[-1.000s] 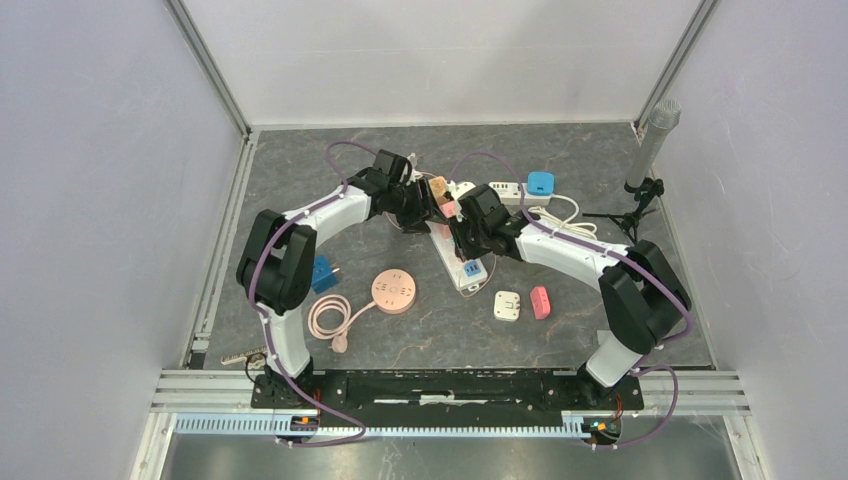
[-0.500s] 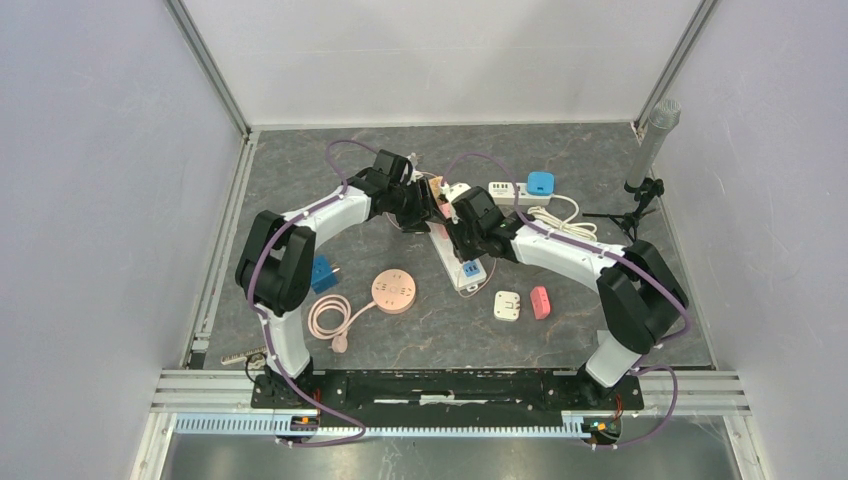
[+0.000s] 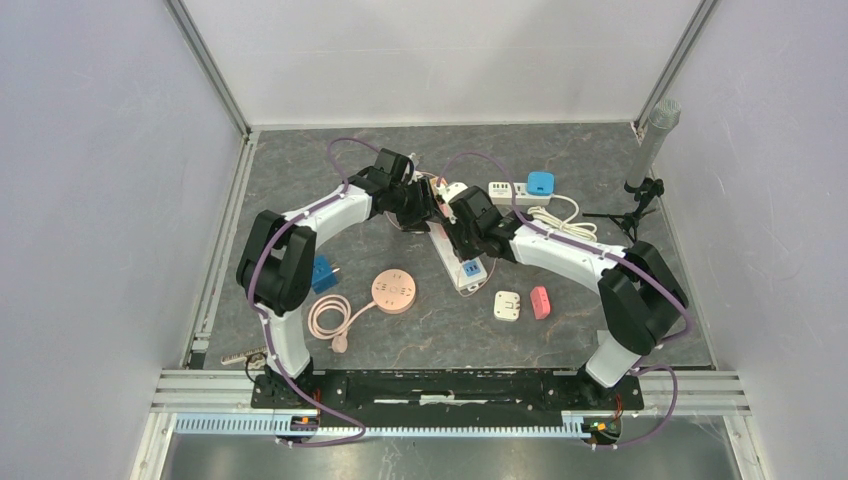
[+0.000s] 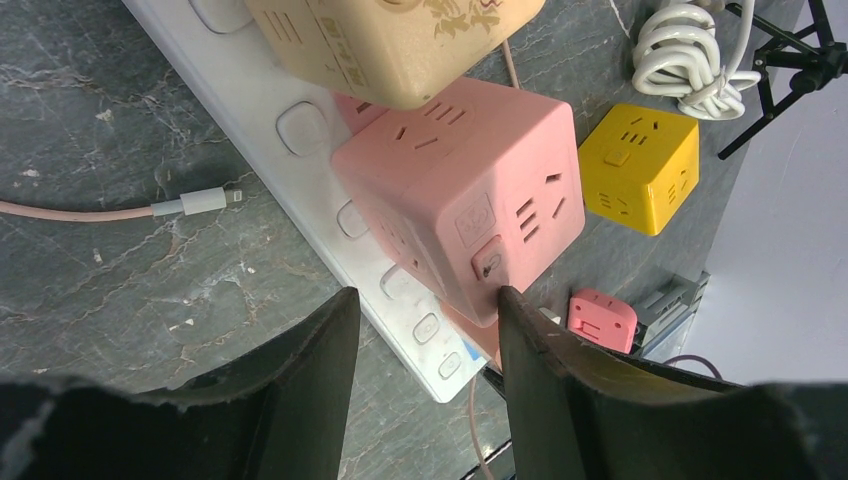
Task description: Pull the plug off the socket
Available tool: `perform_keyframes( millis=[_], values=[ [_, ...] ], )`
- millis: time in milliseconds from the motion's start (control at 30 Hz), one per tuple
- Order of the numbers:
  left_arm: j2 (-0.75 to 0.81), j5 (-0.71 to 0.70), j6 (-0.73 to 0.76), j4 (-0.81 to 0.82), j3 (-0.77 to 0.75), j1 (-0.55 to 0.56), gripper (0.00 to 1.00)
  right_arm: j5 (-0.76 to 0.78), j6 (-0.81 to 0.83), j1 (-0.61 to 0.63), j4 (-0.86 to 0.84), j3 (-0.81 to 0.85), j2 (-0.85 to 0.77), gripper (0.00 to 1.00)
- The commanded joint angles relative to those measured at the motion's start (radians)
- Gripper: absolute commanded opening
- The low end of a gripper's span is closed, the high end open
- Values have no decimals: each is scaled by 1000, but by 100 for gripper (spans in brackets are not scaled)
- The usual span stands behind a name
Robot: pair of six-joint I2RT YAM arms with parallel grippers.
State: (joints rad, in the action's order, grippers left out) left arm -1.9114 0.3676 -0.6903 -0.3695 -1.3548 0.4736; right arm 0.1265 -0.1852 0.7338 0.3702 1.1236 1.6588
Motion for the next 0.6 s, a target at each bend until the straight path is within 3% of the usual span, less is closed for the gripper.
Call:
perform_keyframes(
  millis=[0,333,567],
  values=[
    [-105,-229,114,-207,59,-7,58,-84,-12,-28,-152,78,-85,0],
    [-106,-221,117,-207,51,-7,58,-11,-8,-32,-116,70,-99,0],
    [-97,-189,119,-207,21,-7,60,145,-33,-87,-40,80,-110,0]
  ],
)
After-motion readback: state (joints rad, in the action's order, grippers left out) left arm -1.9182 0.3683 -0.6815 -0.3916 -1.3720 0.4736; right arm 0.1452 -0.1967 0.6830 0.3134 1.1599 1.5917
